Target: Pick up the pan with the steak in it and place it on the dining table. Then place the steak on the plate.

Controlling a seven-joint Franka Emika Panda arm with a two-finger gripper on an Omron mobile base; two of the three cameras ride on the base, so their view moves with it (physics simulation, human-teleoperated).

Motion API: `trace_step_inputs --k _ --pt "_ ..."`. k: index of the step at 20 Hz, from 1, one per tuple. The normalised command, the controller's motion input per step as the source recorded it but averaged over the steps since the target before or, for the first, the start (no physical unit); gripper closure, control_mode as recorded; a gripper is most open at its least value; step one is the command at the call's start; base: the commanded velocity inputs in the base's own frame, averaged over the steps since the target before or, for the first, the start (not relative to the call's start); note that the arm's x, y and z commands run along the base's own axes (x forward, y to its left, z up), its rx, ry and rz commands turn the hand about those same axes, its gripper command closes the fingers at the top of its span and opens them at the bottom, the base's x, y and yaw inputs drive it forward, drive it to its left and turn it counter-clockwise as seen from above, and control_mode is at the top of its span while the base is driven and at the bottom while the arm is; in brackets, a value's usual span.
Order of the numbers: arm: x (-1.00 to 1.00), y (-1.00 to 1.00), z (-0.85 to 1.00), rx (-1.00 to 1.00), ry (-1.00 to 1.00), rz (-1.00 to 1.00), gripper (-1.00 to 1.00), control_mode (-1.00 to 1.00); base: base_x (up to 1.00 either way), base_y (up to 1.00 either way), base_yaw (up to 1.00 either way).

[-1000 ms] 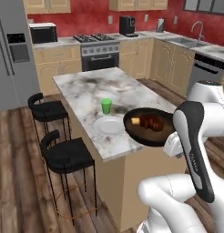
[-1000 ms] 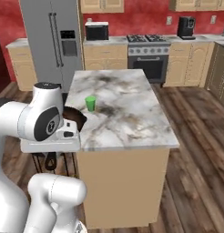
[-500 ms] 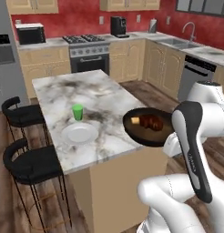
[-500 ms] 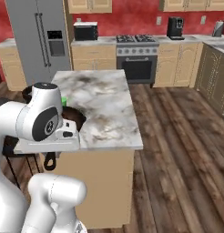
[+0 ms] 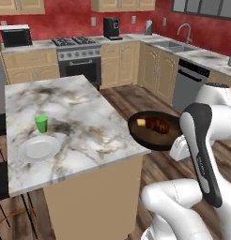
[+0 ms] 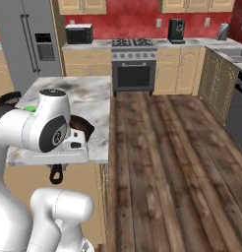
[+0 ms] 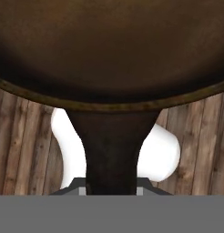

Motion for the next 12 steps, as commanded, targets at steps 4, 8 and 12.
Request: trace_step_inputs --k 4,8,12 --pt "0.0 0.0 0.0 0.0 0.0 0.0 1.0 1.0 0.0 0.0 0.02" --pt "0.0 0.0 0.0 0.0 0.0 0.0 1.0 1.0 -0.02 0.0 0.21" --pt "0.0 0.0 0.0 0.0 0.0 0.0 1.0 1.0 -0.13 0.0 0.27"
